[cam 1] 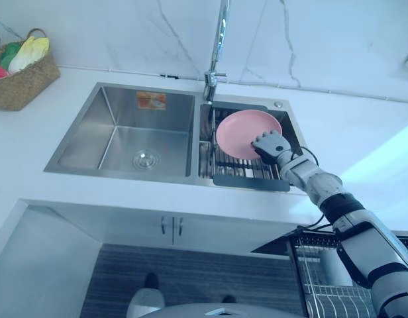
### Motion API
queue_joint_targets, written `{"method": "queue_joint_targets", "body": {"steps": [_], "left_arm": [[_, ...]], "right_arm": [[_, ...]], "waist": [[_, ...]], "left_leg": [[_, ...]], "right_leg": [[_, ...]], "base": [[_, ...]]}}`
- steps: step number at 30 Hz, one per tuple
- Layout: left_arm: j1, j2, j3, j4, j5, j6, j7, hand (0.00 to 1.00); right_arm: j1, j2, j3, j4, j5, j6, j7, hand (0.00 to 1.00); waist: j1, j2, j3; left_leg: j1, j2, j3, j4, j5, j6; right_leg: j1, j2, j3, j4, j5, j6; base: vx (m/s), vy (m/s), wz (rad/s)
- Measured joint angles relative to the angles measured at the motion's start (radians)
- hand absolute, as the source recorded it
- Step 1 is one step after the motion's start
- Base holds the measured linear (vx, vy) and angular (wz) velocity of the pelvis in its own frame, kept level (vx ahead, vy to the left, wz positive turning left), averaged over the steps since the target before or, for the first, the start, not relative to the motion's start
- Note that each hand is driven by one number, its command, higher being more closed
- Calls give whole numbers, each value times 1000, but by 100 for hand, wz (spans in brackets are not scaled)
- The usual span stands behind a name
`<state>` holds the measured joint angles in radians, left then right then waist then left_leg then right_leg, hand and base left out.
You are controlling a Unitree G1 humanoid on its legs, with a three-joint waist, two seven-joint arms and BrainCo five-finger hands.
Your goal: Walk over to the sink, pick up the cup, carry it to the dishwasher, place the cup inside the dishwasher, then close the dishwasher door
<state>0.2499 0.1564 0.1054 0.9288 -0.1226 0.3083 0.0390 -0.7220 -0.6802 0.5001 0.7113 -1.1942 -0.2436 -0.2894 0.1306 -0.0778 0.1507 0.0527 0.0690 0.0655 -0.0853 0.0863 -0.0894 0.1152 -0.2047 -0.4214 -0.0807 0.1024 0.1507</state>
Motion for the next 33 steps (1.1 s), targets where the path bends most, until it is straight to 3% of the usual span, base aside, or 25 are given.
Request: {"method": "queue_joint_targets", "body": {"steps": [8, 17, 26, 30, 33], "left_arm": [[2, 4, -30, 2, 18, 15, 0, 0], [16, 12, -39, 10, 21, 43, 6, 0], [36, 26, -38, 33, 68, 53, 0, 0], [64, 34, -31, 46, 87, 57, -6, 0], [69, 37, -23, 42, 87, 74, -11, 0]], "right_arm": [[2, -72, -68, -75, 12, 2, -5, 100], [101, -178, -201, -187, 32, 1, -46, 100], [296, -225, -375, -265, 171, 20, -48, 100], [334, -235, -429, -322, 197, 23, -48, 100], [381, -258, -436, -345, 250, 30, -37, 100]], "waist": [[-34, -1, -1], [-72, -20, -21], [-93, -51, -53], [-84, -78, -68], [-124, -86, -79]], "left_leg": [[17, 6, 51, 0, -4, 1], [70, 15, 195, 0, -31, -2], [107, 10, 302, 2, -58, -8], [120, 8, 400, 7, -69, -13], [134, 24, 404, 15, -99, -29]], "right_leg": [[-19, 1, 55, 0, 16, -2], [-67, 15, 207, -6, 34, -3], [-109, 21, 305, 0, 51, 2], [-178, -3, 240, 31, 63, -17], [-186, -4, 189, 96, 37, -65]], "base": [[-22, 1, -19], [-38, 1, -49], [-13, 6, -34], [8, 14, -84], [31, -19, -15]]}}
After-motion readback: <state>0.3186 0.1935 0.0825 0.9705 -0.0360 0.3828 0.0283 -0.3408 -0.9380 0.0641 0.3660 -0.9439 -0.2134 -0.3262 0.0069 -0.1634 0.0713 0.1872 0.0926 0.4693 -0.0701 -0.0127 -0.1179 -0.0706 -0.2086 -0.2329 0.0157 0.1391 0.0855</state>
